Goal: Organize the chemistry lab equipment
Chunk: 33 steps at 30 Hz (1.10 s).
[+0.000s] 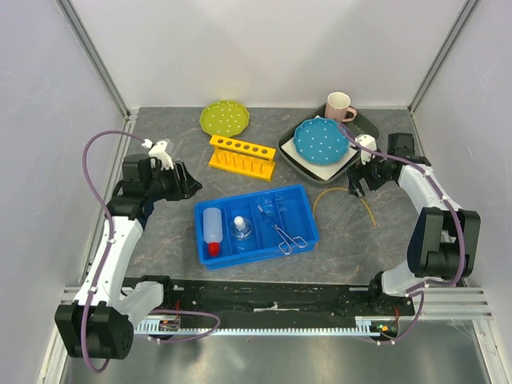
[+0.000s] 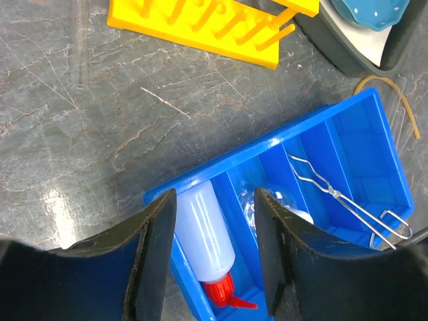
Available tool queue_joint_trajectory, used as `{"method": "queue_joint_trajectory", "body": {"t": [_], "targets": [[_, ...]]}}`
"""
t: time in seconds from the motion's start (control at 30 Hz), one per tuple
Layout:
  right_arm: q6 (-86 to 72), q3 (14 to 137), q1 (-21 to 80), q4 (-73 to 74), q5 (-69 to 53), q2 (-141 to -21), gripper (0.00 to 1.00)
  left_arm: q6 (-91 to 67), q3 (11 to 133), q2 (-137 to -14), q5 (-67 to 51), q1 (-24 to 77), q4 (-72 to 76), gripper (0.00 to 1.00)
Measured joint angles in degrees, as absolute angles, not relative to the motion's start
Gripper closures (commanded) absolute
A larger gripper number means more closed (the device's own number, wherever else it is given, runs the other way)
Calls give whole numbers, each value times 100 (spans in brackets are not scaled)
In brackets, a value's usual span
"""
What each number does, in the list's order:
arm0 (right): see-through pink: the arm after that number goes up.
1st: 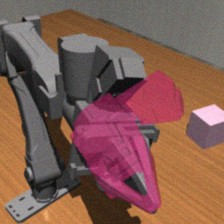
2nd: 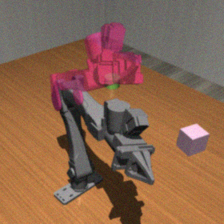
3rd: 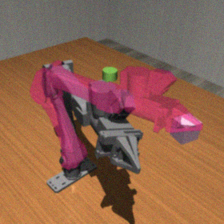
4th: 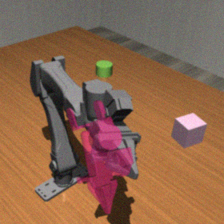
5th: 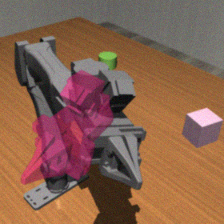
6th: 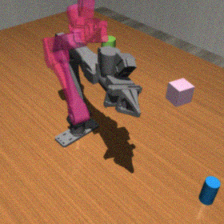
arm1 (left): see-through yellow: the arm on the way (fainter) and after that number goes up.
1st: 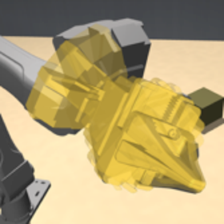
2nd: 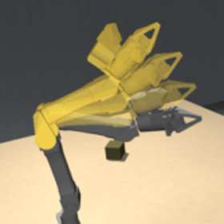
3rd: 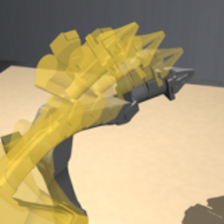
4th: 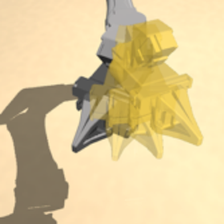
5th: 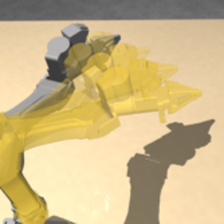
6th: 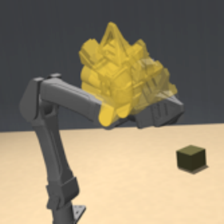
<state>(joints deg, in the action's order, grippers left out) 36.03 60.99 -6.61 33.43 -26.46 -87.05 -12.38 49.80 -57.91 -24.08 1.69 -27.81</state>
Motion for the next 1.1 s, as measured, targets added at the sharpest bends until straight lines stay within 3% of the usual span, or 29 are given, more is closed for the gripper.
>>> {"method": "queue_joint_trajectory", "body": {"t": [0.27, 0.6, 0.8, 1.1], "targets": [[3522, 6189, -1076, 3522, -2493, -8919, 12, -1236, 4386, -5124, -2399, 169, -2665, 43], [3197, 6112, -1282, 3544, -2324, -9432, 42, -1232, 4246, -4947, -2392, 169, -2687, 42], [2991, 6051, -1282, 3415, -2215, -9762, 55, -1232, 4246, -4908, -2394, 169, -2685, 42], [2810, 5859, -1282, 3183, -2106, -9845, 62, -1232, 4246, -4908, -2416, 169, -2683, 42]]}}
